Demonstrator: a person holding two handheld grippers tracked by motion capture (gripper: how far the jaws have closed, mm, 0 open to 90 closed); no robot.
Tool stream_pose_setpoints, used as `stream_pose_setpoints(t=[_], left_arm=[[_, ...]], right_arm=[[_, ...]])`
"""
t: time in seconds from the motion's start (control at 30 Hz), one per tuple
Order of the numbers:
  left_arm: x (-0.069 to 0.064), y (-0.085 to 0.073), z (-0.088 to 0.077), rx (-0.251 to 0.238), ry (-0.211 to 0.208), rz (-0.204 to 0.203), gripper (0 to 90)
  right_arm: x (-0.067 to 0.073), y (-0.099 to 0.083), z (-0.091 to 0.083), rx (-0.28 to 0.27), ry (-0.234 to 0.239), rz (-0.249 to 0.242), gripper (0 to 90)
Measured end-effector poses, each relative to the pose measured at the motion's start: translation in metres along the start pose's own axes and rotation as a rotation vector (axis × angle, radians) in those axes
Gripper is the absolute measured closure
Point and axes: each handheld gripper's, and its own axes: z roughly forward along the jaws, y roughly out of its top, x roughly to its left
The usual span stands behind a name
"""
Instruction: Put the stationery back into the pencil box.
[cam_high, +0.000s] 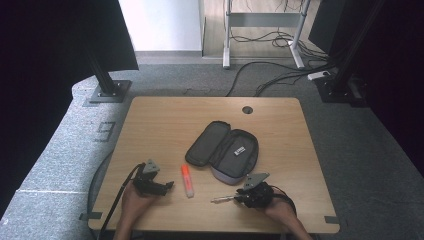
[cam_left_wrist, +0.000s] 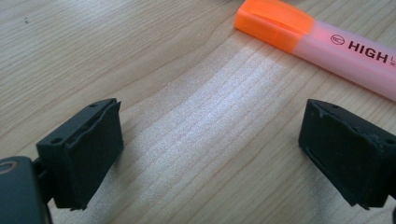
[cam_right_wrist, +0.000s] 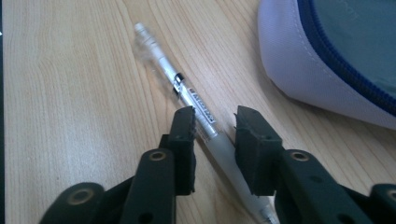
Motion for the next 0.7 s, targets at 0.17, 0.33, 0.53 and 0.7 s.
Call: stream_pose_setpoints(t=[0.17, 0.33, 0.53, 0.7], left_arm=[[0.000, 0.000, 0.000, 0.000, 0.000, 0.000, 6.1], [0.000, 0.000, 0.000, 0.000, 0.000, 0.000, 6.1], [0.000, 0.000, 0.000, 0.000, 0.000, 0.000, 6.1], [0.000, 0.000, 0.000, 0.001, -0.001, 0.000, 6.1]], right_arm=[[0.001, 0.003, 0.002, 0.003, 0.003, 0.002, 71.9], [0.002, 0.007, 0.006, 0.004, -0.005, 0.001, 76.0], [0.003, 0.014, 0.011, 0.005, 0.016, -0.004, 77.9], [0.005, 0.022, 0.019, 0.007, 0.037, -0.026, 77.8]])
